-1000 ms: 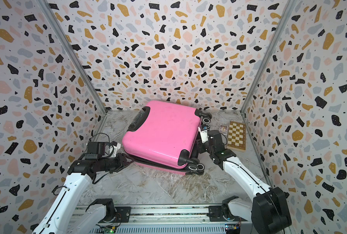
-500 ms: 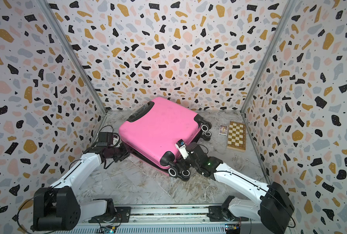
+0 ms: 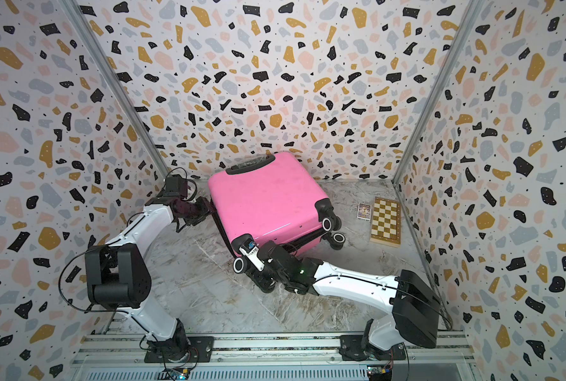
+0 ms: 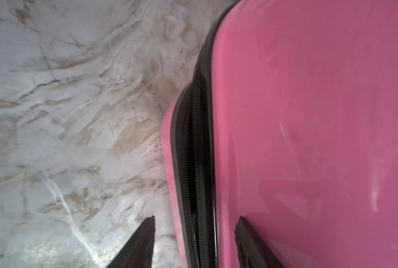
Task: Close the suitcase zippers
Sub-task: Adjust the suitcase at the center of the board.
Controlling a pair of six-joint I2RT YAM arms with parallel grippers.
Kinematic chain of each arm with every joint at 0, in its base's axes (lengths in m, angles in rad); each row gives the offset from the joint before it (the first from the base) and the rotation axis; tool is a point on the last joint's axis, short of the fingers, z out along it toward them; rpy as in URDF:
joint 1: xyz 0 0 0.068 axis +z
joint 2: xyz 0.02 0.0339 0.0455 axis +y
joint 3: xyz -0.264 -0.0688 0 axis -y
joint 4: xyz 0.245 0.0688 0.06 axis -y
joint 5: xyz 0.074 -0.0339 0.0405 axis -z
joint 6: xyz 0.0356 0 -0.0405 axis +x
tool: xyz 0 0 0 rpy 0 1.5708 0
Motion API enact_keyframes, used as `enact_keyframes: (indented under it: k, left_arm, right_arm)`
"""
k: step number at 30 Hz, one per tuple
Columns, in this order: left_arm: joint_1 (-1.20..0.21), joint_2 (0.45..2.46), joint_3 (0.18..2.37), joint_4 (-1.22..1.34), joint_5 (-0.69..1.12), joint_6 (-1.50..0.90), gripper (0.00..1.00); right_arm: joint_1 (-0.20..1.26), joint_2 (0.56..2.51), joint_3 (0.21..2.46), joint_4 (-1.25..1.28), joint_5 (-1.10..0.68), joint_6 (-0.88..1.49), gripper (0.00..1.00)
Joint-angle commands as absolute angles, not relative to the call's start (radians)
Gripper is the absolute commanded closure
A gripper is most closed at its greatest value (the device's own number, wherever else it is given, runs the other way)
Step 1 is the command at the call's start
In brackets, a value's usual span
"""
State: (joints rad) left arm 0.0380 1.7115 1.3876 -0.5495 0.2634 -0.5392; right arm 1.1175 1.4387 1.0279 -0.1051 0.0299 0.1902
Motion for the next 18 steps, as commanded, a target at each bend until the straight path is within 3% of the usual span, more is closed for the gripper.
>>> enact_keyframes:
  k: [1,10,18]
  left_arm:
    - [0.054,1.651,1.443,-0.684,0.165,-0.457,0.36]
    - [0.029,1.272,1.283,-0.806,0.235,-0.390,0.22]
    - [-0.105,1.018,1.135,-0.832,0.329,-0.533,0.17]
  right_arm:
    - [1.080,1.353,1.075,-0.131,0.106,0.155,0.49]
    - [0.656,1.155,1.083,-0.228,-0.074,0.054,0.42]
    - [0.222,1.291,1.160,-0.272,-0.085,0.058,0.44]
